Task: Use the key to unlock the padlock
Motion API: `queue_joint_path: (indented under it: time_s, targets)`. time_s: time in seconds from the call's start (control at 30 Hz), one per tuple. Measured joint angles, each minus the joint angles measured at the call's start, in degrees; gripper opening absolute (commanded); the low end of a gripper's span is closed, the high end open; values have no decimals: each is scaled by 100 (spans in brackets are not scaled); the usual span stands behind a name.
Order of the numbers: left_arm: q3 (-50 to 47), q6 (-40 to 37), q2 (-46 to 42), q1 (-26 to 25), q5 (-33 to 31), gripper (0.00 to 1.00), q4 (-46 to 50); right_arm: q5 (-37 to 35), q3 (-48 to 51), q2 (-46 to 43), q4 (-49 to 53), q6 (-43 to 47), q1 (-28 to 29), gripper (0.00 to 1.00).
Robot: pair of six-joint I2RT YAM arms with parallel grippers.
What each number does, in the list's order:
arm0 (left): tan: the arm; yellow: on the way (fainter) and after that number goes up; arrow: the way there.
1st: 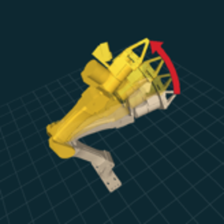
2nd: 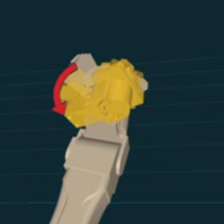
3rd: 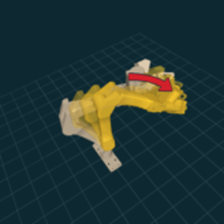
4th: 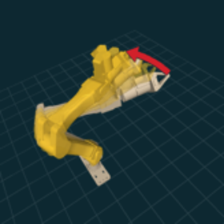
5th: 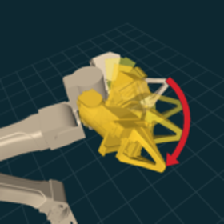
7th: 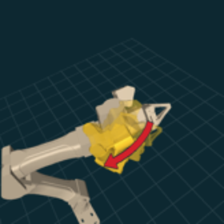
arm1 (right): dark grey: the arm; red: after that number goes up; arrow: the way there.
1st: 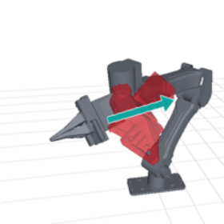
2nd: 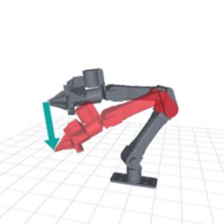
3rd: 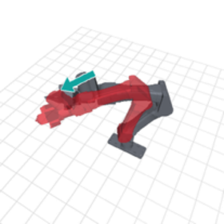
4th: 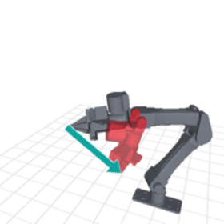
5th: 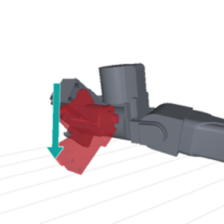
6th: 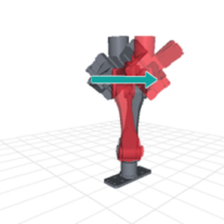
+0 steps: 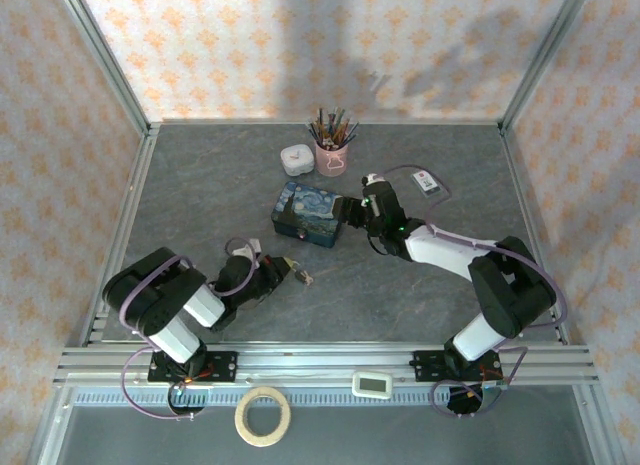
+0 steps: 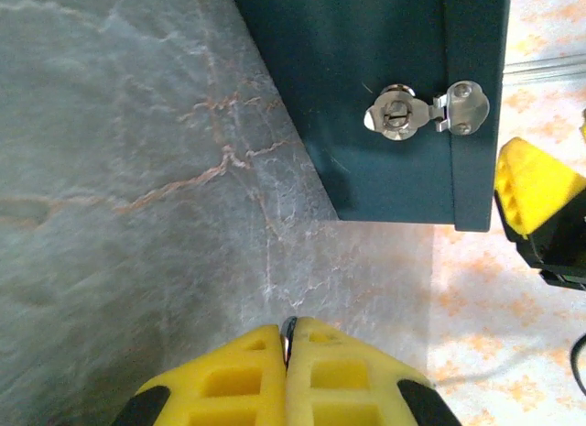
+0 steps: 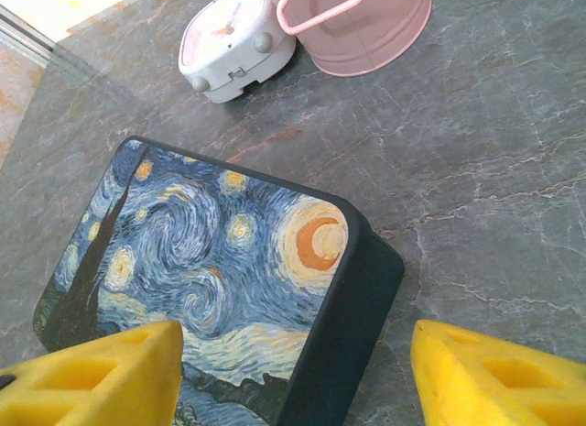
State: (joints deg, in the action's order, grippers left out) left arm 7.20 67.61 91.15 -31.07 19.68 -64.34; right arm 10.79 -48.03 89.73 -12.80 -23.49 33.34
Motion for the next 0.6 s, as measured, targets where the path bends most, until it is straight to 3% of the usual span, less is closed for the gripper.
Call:
queue_joint_path:
  time_s: [0.1,0.23,0.6]
  targets:
    - [378,-420,-407,0,-114,1,933,-26,0,-2,0,20,0,66]
    - [614,-866,-776,0,-376,21,1853,-48,0,-2,0,22,0,67]
    - [767,-1119,-914,-4,-671,43,2634,-79,-2,-26,109,131,-101,67]
